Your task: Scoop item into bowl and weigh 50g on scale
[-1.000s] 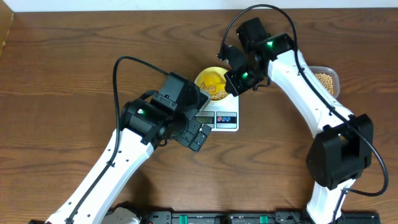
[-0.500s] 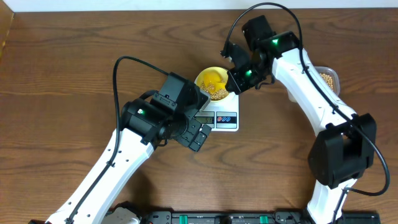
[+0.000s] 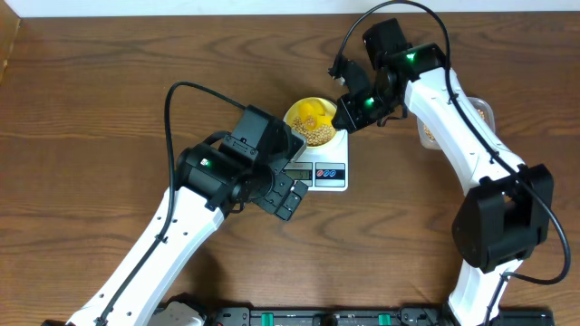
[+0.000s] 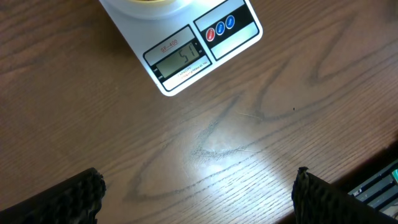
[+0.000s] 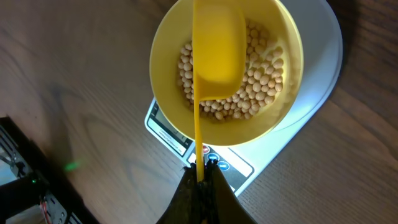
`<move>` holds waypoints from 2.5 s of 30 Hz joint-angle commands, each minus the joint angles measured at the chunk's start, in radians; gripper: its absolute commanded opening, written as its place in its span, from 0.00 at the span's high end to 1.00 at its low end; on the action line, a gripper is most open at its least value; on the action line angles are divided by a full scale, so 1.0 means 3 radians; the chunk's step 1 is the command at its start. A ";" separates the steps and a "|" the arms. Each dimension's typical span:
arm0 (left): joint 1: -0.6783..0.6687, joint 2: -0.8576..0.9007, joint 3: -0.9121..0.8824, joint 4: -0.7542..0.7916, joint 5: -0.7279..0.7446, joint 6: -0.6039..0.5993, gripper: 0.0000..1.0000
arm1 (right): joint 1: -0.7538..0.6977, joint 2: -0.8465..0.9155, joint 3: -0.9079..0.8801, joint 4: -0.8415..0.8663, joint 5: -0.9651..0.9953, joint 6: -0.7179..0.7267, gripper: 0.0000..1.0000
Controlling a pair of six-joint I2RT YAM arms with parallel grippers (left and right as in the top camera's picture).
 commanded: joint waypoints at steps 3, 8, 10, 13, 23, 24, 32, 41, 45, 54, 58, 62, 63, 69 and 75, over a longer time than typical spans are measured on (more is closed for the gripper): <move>-0.0004 -0.0027 0.0043 -0.0008 -0.0009 0.0006 0.02 | -0.0003 0.0028 -0.0005 0.0006 0.0057 0.0011 0.99; -0.0004 -0.0027 0.0043 -0.0008 -0.0009 0.0006 0.02 | 0.0031 0.0028 -0.0004 0.0003 0.0196 -0.0039 0.99; -0.0004 -0.0027 0.0043 -0.0008 -0.0009 0.0006 0.02 | 0.0053 0.0028 -0.0004 0.0004 0.0256 -0.0065 0.99; -0.0004 -0.0027 0.0043 -0.0008 -0.0009 0.0006 0.02 | 0.0079 0.0028 -0.0004 0.0000 0.0322 -0.0089 0.99; -0.0004 -0.0027 0.0043 -0.0008 -0.0009 0.0006 0.02 | 0.0198 0.0028 -0.0004 -0.0070 0.0678 -0.0200 0.99; -0.0004 -0.0027 0.0043 -0.0008 -0.0009 0.0006 0.02 | 0.0197 0.0028 -0.0004 -0.0069 0.0688 -0.0203 0.99; -0.0004 -0.0027 0.0043 -0.0008 -0.0009 0.0006 0.02 | 0.0214 0.0028 -0.0004 -0.0071 0.0715 -0.0291 0.99; -0.0004 -0.0027 0.0043 -0.0008 -0.0009 0.0006 0.02 | 0.0238 0.0029 -0.0004 -0.0111 0.0711 -0.0361 0.99; -0.0004 -0.0027 0.0043 -0.0008 -0.0009 0.0006 0.02 | 0.0266 0.0034 -0.0004 -0.0136 0.0713 -0.0389 0.99; -0.0004 -0.0027 0.0043 -0.0008 -0.0009 0.0006 0.02 | 0.0320 0.0034 -0.0004 -0.0150 0.0715 -0.0430 0.99; -0.0004 -0.0027 0.0043 -0.0008 -0.0009 0.0006 0.02 | 0.0326 0.0041 -0.0004 -0.0163 0.0874 -0.0440 0.99; -0.0004 -0.0027 0.0043 -0.0008 -0.0009 0.0006 0.02 | 0.0326 0.0041 -0.0005 -0.0155 0.1005 -0.0488 0.99; -0.0004 -0.0027 0.0043 -0.0008 -0.0009 0.0006 0.02 | 0.0327 0.0041 -0.0004 -0.0155 0.1035 -0.0501 0.99; -0.0004 -0.0027 0.0043 -0.0008 -0.0009 0.0006 0.02 | 0.0327 0.0046 -0.0004 -0.0130 0.1124 -0.0552 0.99; -0.0004 -0.0027 0.0043 -0.0008 -0.0010 0.0006 0.02 | 0.0376 0.0118 -0.0005 -0.0161 0.1095 -0.0562 0.99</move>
